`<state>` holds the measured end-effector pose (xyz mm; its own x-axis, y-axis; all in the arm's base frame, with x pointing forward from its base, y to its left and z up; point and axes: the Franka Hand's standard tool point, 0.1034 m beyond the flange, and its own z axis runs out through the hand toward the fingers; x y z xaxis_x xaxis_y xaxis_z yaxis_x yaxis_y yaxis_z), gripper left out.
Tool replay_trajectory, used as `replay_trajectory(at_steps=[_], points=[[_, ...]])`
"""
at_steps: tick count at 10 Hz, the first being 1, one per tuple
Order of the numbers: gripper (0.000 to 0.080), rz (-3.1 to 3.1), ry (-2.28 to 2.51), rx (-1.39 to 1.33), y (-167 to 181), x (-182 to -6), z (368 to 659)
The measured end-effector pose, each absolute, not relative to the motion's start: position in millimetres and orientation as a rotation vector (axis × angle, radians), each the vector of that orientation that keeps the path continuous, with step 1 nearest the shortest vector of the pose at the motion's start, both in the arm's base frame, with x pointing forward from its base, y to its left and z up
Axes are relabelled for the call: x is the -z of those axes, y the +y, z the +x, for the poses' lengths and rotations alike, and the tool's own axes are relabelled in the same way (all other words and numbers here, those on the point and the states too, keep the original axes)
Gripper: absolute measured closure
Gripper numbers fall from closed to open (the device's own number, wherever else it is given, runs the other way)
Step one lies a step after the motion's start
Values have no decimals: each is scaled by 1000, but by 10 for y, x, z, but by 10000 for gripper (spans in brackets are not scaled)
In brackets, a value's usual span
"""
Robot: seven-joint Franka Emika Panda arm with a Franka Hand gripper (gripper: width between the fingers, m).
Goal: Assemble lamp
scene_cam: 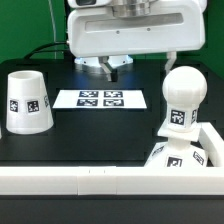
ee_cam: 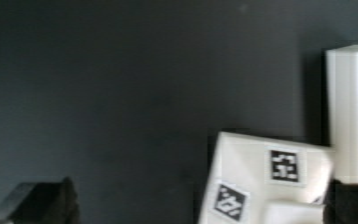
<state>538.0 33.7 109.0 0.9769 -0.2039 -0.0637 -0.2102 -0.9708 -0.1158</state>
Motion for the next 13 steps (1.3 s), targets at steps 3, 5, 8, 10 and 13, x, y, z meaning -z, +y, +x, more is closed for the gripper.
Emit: replay_trajectory(at_steps=[3,5,8,10,13], points=[[100,-3003,316,-81,321,-1081,5367],[100,-3021,160,-87,3,-1115,5139],[100,-3039,118,-78,-709,-1173,4881],[100,-3038,118,-83,-629,-1164,4890],[100,-3038,120,-83,-636,-1161,4888]])
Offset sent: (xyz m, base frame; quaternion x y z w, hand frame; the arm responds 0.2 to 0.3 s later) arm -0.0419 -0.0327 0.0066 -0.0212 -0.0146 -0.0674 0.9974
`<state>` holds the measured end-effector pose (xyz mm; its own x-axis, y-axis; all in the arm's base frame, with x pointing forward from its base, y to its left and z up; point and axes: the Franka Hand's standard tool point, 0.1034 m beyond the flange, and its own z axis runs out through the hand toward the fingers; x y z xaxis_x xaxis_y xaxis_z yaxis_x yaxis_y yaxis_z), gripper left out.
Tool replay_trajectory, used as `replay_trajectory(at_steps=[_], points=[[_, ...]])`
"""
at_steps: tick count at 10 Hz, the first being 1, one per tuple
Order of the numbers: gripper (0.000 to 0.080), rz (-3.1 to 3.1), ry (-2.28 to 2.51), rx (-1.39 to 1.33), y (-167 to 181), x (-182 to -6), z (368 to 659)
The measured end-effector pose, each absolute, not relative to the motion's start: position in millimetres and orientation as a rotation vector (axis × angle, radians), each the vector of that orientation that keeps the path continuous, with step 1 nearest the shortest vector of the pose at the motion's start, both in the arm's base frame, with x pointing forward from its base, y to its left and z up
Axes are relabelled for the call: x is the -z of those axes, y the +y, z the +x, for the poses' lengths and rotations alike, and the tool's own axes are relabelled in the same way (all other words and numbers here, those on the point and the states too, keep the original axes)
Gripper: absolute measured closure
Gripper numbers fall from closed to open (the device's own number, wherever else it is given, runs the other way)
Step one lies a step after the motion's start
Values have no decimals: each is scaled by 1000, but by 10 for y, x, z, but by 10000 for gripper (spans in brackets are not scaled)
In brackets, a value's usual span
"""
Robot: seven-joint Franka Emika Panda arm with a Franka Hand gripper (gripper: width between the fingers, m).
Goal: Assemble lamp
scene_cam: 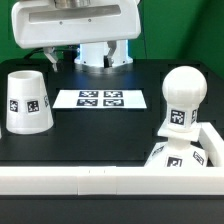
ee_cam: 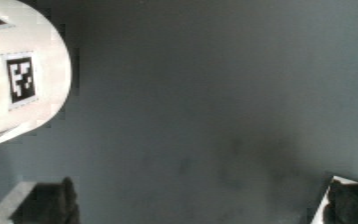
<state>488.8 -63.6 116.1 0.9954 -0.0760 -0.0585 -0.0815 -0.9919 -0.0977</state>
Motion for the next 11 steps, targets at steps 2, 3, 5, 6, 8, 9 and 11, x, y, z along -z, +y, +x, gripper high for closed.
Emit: replay_trajectory(at_steps=[2,3,5,6,8,9,11], points=[[100,-3034,78,-97,-752,-1188,4837],[100,-3035,63,-90,-897,-1209,4788],[100,-3029,26,-87,-1080,-1202,4690],[100,-3030,-5,-84,-1180,-1196,4660],[100,-3034,-3,-89,-1303,-1121,4587],[100,-3040,-2,-87,-1317,-1052,4567],[100,-3047,-7,-87,-1297,-958,4542]])
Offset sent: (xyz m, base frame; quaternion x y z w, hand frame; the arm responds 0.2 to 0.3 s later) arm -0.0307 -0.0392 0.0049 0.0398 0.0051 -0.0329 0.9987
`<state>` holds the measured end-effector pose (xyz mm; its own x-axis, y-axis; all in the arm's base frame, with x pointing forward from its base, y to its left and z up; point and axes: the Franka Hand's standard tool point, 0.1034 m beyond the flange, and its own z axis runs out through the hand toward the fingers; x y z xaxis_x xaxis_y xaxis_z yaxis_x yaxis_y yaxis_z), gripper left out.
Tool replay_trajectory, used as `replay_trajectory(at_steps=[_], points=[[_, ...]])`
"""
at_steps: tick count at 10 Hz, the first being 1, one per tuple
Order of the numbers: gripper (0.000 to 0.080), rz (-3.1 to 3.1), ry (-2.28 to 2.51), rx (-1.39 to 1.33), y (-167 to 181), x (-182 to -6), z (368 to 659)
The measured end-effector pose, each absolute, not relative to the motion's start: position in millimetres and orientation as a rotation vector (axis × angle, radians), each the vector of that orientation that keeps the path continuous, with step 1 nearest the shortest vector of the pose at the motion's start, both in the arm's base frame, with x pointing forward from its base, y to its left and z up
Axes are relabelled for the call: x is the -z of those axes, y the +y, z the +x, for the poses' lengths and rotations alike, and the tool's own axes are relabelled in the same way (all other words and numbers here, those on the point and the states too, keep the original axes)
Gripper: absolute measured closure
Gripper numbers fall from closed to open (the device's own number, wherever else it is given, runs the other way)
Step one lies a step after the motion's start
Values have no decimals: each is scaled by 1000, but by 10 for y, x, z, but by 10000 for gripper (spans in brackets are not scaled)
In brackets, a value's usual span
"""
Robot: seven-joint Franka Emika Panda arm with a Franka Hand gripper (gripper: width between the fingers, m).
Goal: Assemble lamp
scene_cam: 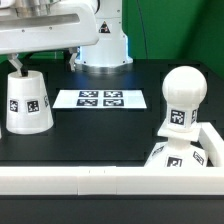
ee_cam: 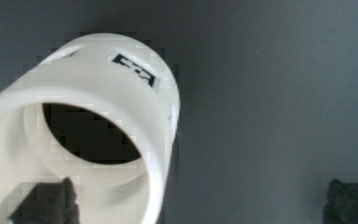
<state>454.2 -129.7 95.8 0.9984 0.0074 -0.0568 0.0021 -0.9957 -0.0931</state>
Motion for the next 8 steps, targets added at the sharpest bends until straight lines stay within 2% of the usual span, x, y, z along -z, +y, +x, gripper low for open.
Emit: replay_trajectory(at_steps=[3,4,5,6,7,8], points=[[100,-3055,-16,-94,-1279,-829,4538],[220,-3054,-16,-98,-1279,-817,4532],[220,-3054,-16,-100,-1278,-811,4529],[354,-3054,-16,-100,-1278,-808,4528],[555,-3054,-16,-101,-1278,-808,4527],[555,-3054,-16,-101,-1278,-808,4527]])
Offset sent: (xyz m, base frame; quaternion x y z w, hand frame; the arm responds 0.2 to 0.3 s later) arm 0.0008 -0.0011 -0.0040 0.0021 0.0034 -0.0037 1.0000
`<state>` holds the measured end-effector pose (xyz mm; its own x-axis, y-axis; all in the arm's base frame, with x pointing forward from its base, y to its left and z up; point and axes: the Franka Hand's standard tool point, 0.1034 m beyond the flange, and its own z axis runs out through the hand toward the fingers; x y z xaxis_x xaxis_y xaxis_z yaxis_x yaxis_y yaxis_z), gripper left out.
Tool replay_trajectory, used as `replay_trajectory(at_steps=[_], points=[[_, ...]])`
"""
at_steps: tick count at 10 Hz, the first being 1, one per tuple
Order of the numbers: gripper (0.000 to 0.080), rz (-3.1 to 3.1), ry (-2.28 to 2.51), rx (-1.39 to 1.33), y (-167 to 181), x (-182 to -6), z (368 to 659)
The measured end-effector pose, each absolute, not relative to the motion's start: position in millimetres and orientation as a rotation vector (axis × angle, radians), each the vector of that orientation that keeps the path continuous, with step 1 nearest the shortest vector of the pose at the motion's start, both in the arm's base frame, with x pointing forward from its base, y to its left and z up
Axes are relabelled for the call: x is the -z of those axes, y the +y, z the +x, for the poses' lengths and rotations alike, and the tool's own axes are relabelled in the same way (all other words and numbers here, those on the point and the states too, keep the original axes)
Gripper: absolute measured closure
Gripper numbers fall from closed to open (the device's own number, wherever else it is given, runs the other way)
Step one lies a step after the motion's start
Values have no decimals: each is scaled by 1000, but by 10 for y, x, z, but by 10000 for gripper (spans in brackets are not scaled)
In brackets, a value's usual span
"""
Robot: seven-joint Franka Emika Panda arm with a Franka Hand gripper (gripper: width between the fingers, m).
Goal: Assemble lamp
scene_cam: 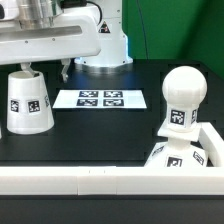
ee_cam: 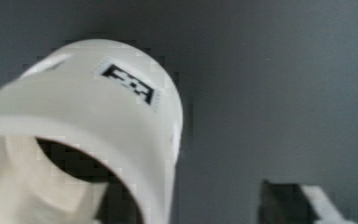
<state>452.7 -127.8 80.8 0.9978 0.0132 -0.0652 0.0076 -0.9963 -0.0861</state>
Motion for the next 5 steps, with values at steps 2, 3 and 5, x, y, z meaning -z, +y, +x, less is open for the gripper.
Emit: replay_trajectory(at_steps=[2,3,5], points=[[754,-3055,-17,-97,-1278,-818,4537],[754,-3054,-17,-98,-1278,-815,4536],[754,-3052,-18,-102,-1217,-816,4552]])
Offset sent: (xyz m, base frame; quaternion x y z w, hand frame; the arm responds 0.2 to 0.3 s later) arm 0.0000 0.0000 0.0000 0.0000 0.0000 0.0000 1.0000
